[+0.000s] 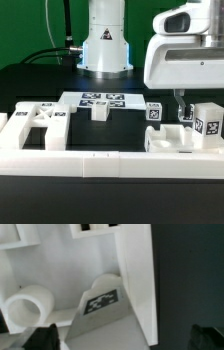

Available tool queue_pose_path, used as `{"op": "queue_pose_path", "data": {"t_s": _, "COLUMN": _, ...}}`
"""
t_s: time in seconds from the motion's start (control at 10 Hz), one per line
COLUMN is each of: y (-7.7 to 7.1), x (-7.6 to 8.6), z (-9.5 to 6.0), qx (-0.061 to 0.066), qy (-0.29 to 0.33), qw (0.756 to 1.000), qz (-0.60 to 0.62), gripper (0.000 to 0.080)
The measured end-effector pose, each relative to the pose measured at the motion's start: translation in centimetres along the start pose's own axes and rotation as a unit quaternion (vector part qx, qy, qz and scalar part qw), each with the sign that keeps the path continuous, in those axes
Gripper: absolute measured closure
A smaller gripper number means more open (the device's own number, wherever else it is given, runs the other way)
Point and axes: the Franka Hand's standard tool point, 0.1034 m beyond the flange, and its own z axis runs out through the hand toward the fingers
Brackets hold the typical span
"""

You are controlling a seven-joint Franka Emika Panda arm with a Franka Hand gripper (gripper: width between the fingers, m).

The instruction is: Assemble chair

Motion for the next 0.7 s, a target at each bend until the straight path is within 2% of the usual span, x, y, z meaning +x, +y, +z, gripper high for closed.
{"op": "queue_pose_path", "data": {"t_s": 0.1, "y": 0.07, "x": 0.11, "z": -0.02, "qx": -0.004, "qy": 0.003, "qw": 0.999, "qz": -0.042, "gripper": 0.0151}}
{"op": "queue_pose_path", "data": {"t_s": 0.3, "y": 0.08, "x": 0.24, "z": 0.0, "qx": -0.003, "qy": 0.008, "qw": 0.998, "qz": -0.056, "gripper": 0.0162}}
{"op": "queue_pose_path", "data": {"t_s": 0.5, "y": 0.16, "x": 0.25, "z": 0.02, "qx": -0.004, "qy": 0.007, "qw": 0.998, "qz": -0.056, "gripper": 0.0517}}
{"op": "queue_pose_path", "data": {"t_s": 0.7, "y": 0.24, "x": 0.25, "z": 0.06, "qx": -0.004, "qy": 0.007, "qw": 0.999, "qz": -0.047, "gripper": 0.0514}}
